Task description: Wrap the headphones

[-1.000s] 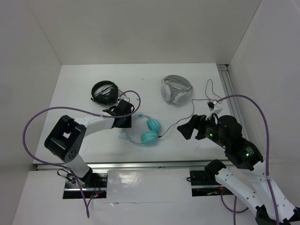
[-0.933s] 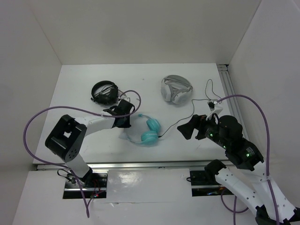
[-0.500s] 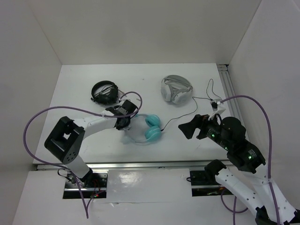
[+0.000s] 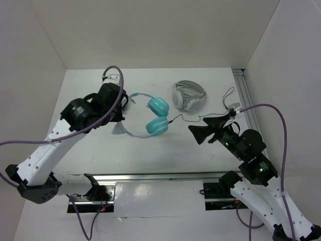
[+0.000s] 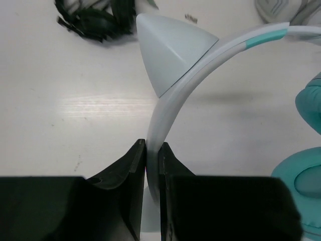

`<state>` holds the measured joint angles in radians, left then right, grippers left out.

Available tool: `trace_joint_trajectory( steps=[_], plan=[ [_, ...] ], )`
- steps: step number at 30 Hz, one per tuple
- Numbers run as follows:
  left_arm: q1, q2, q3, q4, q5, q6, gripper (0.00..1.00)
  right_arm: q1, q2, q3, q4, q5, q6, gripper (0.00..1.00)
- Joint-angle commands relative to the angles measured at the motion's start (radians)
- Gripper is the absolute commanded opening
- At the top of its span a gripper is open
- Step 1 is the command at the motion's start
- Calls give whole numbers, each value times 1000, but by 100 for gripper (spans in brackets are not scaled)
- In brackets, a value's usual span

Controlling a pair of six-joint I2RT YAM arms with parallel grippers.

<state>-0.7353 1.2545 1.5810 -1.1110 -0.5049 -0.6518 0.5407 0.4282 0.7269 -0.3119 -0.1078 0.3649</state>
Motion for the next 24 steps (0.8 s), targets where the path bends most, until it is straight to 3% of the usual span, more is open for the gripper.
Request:
trace_joint_trajectory(
  steps=[1, 4, 7, 17, 24],
  plan=[
    [1, -21, 214, -163, -99, 41, 0, 4, 30, -16, 204, -84, -73, 100],
    [1, -1, 357, -220, -100, 61, 0, 4, 55, -104, 368, -216, -132, 100],
    [1, -1, 434, -243, -89, 61, 0, 4, 110, -230, 549, -213, -132, 100],
    [1, -55, 455, -253, -21, 72, 0, 4, 386, -300, 850, -130, -176, 100],
    [1, -66, 511, -253, 25, 72, 0, 4, 563, -310, 985, -253, -141, 95]
  ],
)
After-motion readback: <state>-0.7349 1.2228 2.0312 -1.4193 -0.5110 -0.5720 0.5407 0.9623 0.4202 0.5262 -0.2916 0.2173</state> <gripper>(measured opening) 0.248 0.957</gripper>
